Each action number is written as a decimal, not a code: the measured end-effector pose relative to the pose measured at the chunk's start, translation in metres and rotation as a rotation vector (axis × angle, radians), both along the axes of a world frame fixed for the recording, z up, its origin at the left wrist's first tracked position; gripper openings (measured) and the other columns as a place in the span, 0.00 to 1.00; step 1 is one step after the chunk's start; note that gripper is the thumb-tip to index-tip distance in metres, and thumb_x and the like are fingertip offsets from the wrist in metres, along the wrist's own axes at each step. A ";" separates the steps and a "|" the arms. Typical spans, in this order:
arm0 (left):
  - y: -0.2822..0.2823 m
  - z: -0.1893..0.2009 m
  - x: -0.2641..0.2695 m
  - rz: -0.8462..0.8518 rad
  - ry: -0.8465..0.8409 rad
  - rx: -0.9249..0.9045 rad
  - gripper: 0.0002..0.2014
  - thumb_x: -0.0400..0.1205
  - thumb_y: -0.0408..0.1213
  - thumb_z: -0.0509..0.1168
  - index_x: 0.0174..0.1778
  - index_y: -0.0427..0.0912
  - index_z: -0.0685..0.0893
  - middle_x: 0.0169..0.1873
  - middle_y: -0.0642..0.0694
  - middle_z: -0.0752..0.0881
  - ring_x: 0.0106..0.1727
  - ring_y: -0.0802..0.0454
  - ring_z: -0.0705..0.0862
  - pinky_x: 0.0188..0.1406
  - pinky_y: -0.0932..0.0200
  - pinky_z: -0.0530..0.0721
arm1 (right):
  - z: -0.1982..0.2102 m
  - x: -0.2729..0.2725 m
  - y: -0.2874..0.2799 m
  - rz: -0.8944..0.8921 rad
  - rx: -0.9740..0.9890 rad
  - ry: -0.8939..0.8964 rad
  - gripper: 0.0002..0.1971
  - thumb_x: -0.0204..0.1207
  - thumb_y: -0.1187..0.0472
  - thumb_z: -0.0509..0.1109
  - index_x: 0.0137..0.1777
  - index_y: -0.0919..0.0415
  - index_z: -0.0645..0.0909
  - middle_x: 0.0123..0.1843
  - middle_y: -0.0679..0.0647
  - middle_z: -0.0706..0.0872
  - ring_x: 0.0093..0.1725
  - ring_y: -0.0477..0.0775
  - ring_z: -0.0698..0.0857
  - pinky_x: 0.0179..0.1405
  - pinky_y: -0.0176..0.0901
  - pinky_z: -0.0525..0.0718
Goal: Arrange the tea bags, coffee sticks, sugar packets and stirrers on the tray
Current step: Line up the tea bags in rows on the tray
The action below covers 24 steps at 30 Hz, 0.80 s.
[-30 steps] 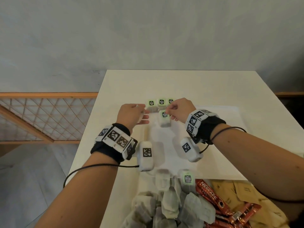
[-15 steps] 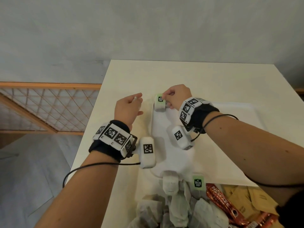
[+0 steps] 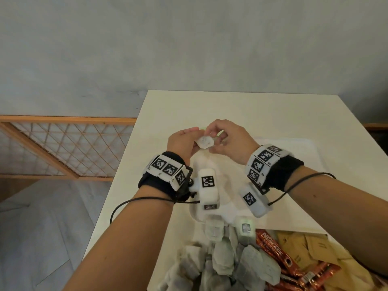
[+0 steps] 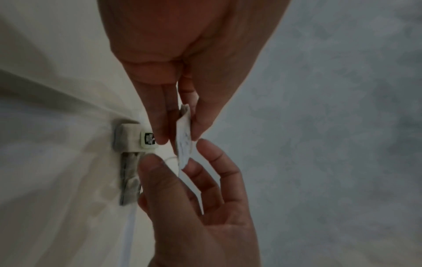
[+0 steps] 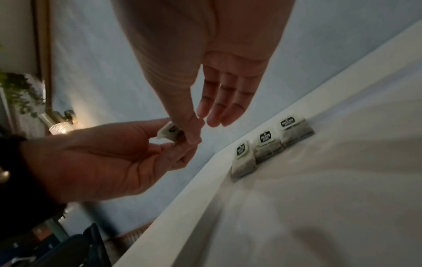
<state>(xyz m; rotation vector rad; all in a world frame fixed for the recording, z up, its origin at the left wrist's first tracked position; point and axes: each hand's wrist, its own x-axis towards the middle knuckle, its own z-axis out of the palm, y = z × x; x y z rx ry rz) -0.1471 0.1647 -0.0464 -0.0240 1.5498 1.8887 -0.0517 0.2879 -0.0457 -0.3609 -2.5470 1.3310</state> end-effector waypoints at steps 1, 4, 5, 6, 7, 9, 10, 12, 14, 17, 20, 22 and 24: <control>0.001 0.001 0.003 -0.009 -0.016 -0.001 0.05 0.79 0.25 0.70 0.48 0.36 0.82 0.43 0.38 0.88 0.42 0.47 0.89 0.43 0.58 0.90 | 0.002 0.004 0.000 0.006 0.025 0.005 0.16 0.64 0.68 0.82 0.48 0.52 0.84 0.47 0.51 0.79 0.37 0.45 0.79 0.41 0.28 0.79; 0.003 0.003 0.010 -0.063 -0.019 -0.022 0.08 0.80 0.25 0.69 0.54 0.33 0.82 0.42 0.38 0.88 0.41 0.47 0.89 0.47 0.57 0.91 | 0.004 0.010 0.002 -0.033 0.062 0.084 0.09 0.66 0.62 0.83 0.42 0.53 0.88 0.45 0.49 0.83 0.39 0.44 0.82 0.43 0.27 0.78; 0.002 0.003 0.011 -0.098 -0.003 -0.053 0.09 0.81 0.27 0.68 0.56 0.33 0.82 0.42 0.38 0.89 0.41 0.46 0.90 0.48 0.55 0.90 | 0.006 0.012 0.003 -0.046 0.053 0.100 0.07 0.66 0.61 0.83 0.41 0.55 0.88 0.43 0.47 0.84 0.39 0.43 0.82 0.43 0.28 0.78; 0.001 0.002 0.011 -0.139 0.024 -0.095 0.09 0.82 0.29 0.68 0.57 0.33 0.83 0.43 0.39 0.89 0.42 0.46 0.90 0.49 0.54 0.90 | 0.006 0.014 0.005 -0.059 0.041 0.094 0.06 0.66 0.60 0.83 0.40 0.57 0.89 0.41 0.45 0.85 0.38 0.42 0.82 0.43 0.29 0.78; -0.001 0.000 0.011 -0.180 0.060 -0.143 0.09 0.83 0.31 0.67 0.57 0.35 0.83 0.44 0.40 0.90 0.43 0.46 0.90 0.49 0.54 0.90 | 0.007 0.015 0.006 -0.070 0.023 0.062 0.06 0.66 0.60 0.83 0.40 0.58 0.89 0.38 0.45 0.87 0.36 0.42 0.82 0.42 0.30 0.79; -0.006 -0.004 0.006 -0.225 0.137 -0.243 0.07 0.82 0.33 0.69 0.55 0.37 0.85 0.47 0.41 0.90 0.43 0.48 0.89 0.49 0.53 0.89 | 0.003 0.017 0.008 -0.082 -0.051 -0.040 0.07 0.66 0.61 0.83 0.39 0.60 0.89 0.33 0.50 0.88 0.31 0.43 0.83 0.41 0.34 0.81; -0.007 -0.007 0.002 -0.227 0.175 -0.292 0.06 0.80 0.33 0.71 0.51 0.39 0.85 0.46 0.43 0.89 0.43 0.49 0.88 0.48 0.54 0.88 | -0.002 0.017 0.009 -0.085 -0.090 -0.096 0.07 0.66 0.61 0.84 0.39 0.60 0.88 0.33 0.52 0.89 0.28 0.45 0.84 0.41 0.39 0.82; -0.007 -0.014 -0.006 -0.212 0.274 -0.387 0.05 0.78 0.33 0.74 0.46 0.43 0.84 0.43 0.45 0.87 0.42 0.50 0.85 0.46 0.54 0.87 | -0.011 0.017 0.013 -0.107 -0.128 -0.196 0.08 0.66 0.61 0.84 0.41 0.61 0.88 0.33 0.54 0.89 0.26 0.50 0.86 0.42 0.43 0.85; -0.004 -0.021 -0.014 -0.219 0.411 -0.478 0.07 0.75 0.33 0.75 0.42 0.46 0.84 0.41 0.47 0.86 0.42 0.50 0.84 0.49 0.50 0.87 | -0.021 0.014 0.017 -0.138 -0.138 -0.271 0.08 0.68 0.62 0.82 0.45 0.62 0.88 0.35 0.58 0.91 0.29 0.53 0.88 0.45 0.46 0.87; 0.004 -0.025 -0.022 -0.302 0.514 -0.559 0.11 0.72 0.33 0.77 0.46 0.47 0.84 0.41 0.50 0.83 0.45 0.49 0.82 0.51 0.50 0.84 | -0.030 0.005 0.027 -0.214 -0.132 -0.307 0.07 0.73 0.66 0.78 0.49 0.66 0.88 0.37 0.60 0.91 0.31 0.52 0.88 0.45 0.46 0.90; 0.013 -0.029 -0.030 -0.378 0.563 -0.615 0.17 0.71 0.33 0.79 0.54 0.45 0.84 0.42 0.51 0.81 0.46 0.50 0.81 0.49 0.53 0.83 | -0.034 -0.008 0.037 -0.321 -0.090 -0.298 0.06 0.76 0.68 0.74 0.51 0.66 0.87 0.38 0.58 0.89 0.32 0.52 0.86 0.41 0.46 0.89; 0.019 -0.029 -0.036 -0.416 0.629 -0.645 0.19 0.72 0.35 0.79 0.57 0.45 0.83 0.38 0.54 0.78 0.43 0.51 0.79 0.42 0.59 0.80 | -0.035 -0.019 0.044 -0.342 -0.029 -0.308 0.06 0.77 0.66 0.74 0.51 0.63 0.88 0.42 0.60 0.90 0.37 0.54 0.87 0.46 0.52 0.90; 0.024 -0.026 -0.043 -0.461 0.666 -0.678 0.18 0.71 0.38 0.80 0.55 0.46 0.84 0.38 0.55 0.78 0.39 0.55 0.79 0.33 0.65 0.76 | -0.034 -0.028 0.049 -0.340 0.016 -0.327 0.06 0.77 0.64 0.74 0.51 0.61 0.89 0.41 0.58 0.89 0.38 0.54 0.86 0.49 0.53 0.90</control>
